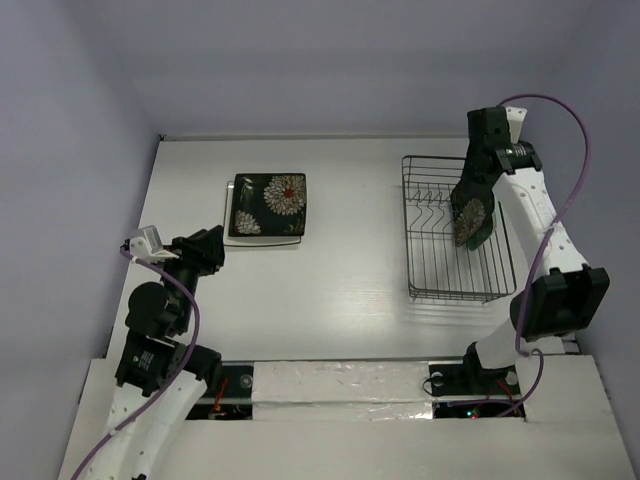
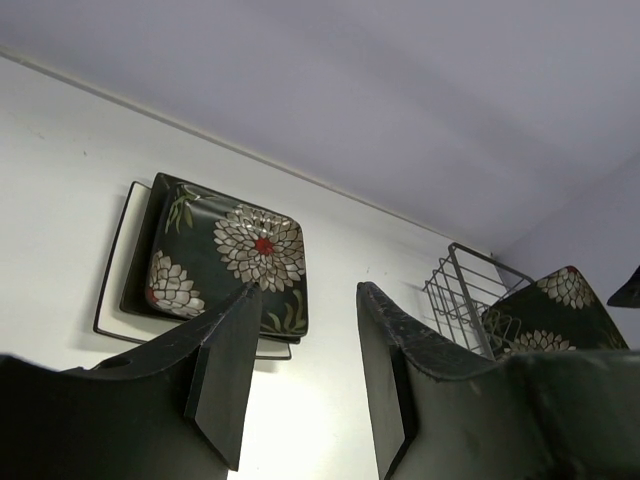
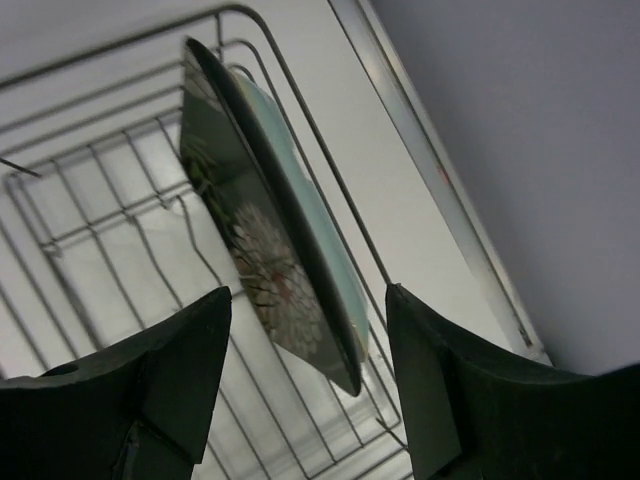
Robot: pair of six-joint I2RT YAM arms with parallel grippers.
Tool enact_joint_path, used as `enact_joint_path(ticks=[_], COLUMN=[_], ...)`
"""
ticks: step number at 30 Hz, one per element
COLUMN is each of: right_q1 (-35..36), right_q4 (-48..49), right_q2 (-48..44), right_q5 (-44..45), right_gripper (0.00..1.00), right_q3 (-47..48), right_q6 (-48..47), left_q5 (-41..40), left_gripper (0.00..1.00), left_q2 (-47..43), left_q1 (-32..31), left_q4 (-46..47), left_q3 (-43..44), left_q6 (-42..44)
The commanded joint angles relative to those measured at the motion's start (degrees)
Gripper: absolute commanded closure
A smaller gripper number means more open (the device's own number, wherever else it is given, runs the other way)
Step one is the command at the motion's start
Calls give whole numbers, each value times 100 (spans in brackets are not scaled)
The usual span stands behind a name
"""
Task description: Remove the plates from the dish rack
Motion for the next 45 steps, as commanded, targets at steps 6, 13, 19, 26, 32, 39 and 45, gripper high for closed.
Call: enact_joint_path(ticks=[6, 13, 19, 26, 32, 39, 45], right_q1=[-252, -252, -252, -252, -59, 424, 802], right_q4=[-702, -712, -633, -729, -808, -879, -949], right_q2=[681, 883, 866, 892, 778, 593, 479], right_q5=[-23, 117, 337, 539, 679, 987, 1751], right_gripper=[34, 52, 74, 100, 100, 100, 100], right_q3=[156, 420, 333, 385, 692, 1097, 1640], right_q6=[-519, -713, -792, -757, -845, -1012, -1038], left_q5=[23, 23, 23, 23, 23, 23, 23], left_gripper=[60, 60, 60, 59, 59, 59, 59], left_q2=[-90, -63, -46, -11, 16, 42, 60], left_q1=[-23, -23, -23, -23, -23, -23, -23], left_q4=[266, 275, 301, 310, 328, 328, 328], left_q3=[-60, -69, -69, -78, -78, -78, -86], left_q6=[68, 59, 50, 50, 59, 42, 42])
